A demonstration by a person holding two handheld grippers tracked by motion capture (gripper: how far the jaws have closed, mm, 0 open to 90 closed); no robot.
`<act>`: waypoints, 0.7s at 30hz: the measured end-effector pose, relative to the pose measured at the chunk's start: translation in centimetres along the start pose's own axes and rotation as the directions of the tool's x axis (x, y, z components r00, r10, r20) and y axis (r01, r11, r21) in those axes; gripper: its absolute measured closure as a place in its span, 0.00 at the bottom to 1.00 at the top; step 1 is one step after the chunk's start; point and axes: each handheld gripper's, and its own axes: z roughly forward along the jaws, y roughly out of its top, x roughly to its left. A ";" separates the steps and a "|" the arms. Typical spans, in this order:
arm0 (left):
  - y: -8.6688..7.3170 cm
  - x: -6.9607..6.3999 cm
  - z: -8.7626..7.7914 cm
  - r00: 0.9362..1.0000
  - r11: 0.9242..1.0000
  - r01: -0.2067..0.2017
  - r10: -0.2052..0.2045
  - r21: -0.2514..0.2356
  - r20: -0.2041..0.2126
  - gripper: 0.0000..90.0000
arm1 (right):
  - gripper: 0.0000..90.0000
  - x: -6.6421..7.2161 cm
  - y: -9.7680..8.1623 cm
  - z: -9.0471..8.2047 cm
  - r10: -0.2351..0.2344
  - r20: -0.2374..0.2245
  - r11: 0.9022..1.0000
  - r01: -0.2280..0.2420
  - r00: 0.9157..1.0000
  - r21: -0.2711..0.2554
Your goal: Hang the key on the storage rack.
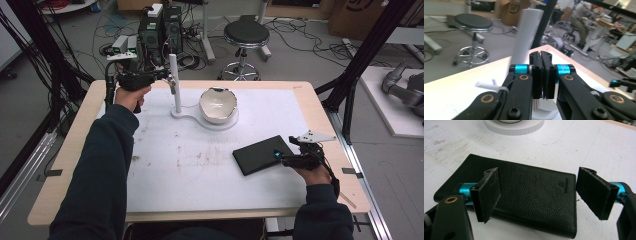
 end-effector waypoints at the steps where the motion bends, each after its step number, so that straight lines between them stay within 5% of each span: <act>1: 0.0 0.0 0.0 1.000 1.000 0.000 0.000 0.000 0.000 0.96 | 0.23 0.0 0.0 0.0 0.000 0.000 1.000 0.000 1.000 0.000; 8: -1.4 -0.2 -0.4 0.993 0.999 -0.039 0.043 0.035 -0.109 0.65 | 0.23 0.0 0.0 0.0 -0.002 -0.003 1.000 0.002 1.000 0.004; 12: -4.4 -0.8 -1.5 0.991 0.996 -0.070 0.075 0.047 -0.108 0.52 | 0.23 0.0 0.0 0.1 -0.007 -0.001 1.000 0.007 1.000 0.004; 16: -7.2 -1.1 -2.9 0.984 0.993 -0.100 0.108 0.063 -0.144 0.35 | 0.23 0.0 0.0 0.1 -0.008 0.002 1.000 0.008 1.000 0.008; 20: -8.8 -1.7 -4.6 0.972 0.986 -0.160 0.166 0.050 -0.165 0.30 | 0.23 0.1 0.1 0.3 -0.008 0.005 1.000 0.008 1.000 0.010; 21: -9.2 -2.0 -5.0 0.964 0.981 -0.188 0.194 0.049 -0.180 0.30 | 0.23 0.1 0.1 0.3 -0.008 0.005 1.000 0.008 1.000 0.010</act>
